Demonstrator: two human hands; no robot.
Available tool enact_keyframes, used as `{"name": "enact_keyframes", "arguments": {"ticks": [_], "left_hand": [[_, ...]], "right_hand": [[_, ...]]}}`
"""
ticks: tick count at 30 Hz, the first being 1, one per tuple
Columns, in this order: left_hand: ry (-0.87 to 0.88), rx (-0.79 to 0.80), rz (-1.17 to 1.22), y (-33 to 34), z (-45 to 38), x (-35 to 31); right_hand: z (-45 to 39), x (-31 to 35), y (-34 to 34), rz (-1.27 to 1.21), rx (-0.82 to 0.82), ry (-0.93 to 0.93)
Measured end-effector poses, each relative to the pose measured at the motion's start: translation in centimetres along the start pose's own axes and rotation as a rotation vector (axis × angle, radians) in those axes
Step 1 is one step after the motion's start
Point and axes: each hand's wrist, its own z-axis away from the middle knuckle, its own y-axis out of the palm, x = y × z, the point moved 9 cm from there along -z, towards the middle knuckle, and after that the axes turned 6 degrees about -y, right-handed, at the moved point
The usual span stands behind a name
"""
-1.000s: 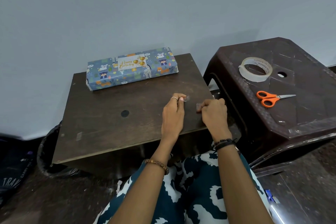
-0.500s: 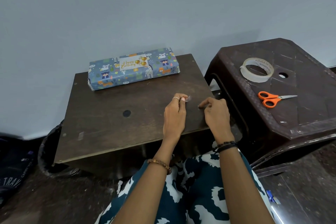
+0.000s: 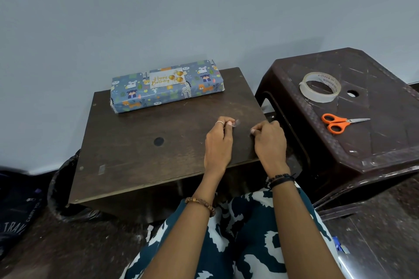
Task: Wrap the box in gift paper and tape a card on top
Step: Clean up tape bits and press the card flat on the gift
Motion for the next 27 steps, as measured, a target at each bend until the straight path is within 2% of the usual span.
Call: {"name": "enact_keyframes", "arguments": {"ticks": [16, 23, 27], "left_hand": [[-0.001, -0.002, -0.009, 0.1, -0.1, 0.4], [-0.002, -0.006, 0.002, 0.0, 0.0, 0.2], [0.003, -0.002, 0.004, 0.1, 0.0, 0.2]], "right_hand": [[0.1, -0.3, -0.4, -0.127, -0.028, -0.006], [-0.1, -0.2, 0.4, -0.102, 0.055, -0.013], [-0.1, -0.2, 0.5, -0.067, 0.044, 0.013]]}}
